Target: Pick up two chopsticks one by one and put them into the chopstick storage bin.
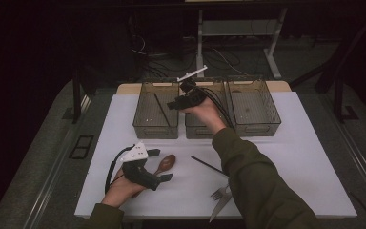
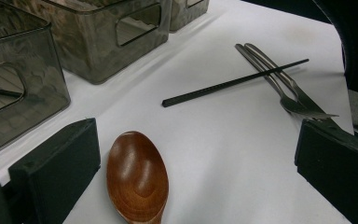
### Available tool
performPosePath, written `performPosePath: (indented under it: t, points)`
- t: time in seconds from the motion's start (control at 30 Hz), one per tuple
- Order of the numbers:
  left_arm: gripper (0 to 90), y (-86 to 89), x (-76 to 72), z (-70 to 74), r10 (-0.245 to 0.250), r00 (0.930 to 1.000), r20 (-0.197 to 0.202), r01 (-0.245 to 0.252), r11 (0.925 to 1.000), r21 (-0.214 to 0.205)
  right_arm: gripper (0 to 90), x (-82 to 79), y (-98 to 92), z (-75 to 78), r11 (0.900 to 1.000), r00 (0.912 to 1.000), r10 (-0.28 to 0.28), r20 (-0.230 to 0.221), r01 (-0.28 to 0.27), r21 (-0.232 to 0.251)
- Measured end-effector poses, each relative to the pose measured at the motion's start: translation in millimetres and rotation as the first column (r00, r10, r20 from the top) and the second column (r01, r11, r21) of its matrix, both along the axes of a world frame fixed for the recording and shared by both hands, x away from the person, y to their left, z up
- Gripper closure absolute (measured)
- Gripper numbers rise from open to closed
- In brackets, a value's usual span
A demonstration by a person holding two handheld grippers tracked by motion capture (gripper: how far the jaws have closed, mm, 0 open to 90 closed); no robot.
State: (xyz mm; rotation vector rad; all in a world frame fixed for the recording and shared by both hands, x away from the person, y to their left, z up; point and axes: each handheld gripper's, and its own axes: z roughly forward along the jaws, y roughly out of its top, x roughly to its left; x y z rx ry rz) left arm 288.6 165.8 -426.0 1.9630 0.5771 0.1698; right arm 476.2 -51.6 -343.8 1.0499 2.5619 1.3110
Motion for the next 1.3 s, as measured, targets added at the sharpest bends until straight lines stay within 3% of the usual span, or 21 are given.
performPosePath:
  t: [0.33,0.43,0.6,0.83,1.3]
  points:
    - [0.0,-0.1,0.1,0.7,0.012,0.9999,0.005,-0.012,0.9999,0.001,45.3,-31.4,-40.4,2.0,0.9974,0.9979,0.056,0.031,-0.057,0.043]
    - [0.0,-0.1,-1.1,1.1,0.012,0.9999,0.002,-0.012,0.9999,0.003,44.1,-41.3,-51.7,3.1,0.9964,0.9962,0.077,0.04,-0.079,0.031]
    - [0.0,-0.7,-0.5,0.8,0.013,0.9999,0.006,-0.013,0.9999,-0.001,43.2,-59.3,-72.0,4.9,0.9942,0.9948,0.077,0.066,-0.082,0.069]
    - [0.0,-1.4,0.2,0.0,0.018,0.9998,0.007,-0.018,0.9998,0.004,40.4,-84.0,-94.5,4.9,0.9932,0.9912,0.099,0.088,-0.103,0.053]
    - [0.0,0.6,-0.8,-1.7,0.033,0.9994,0.005,-0.033,0.9993,0.018,35.6,-119.9,-132.9,-17.4,0.9917,0.9896,0.108,0.096,-0.114,0.059]
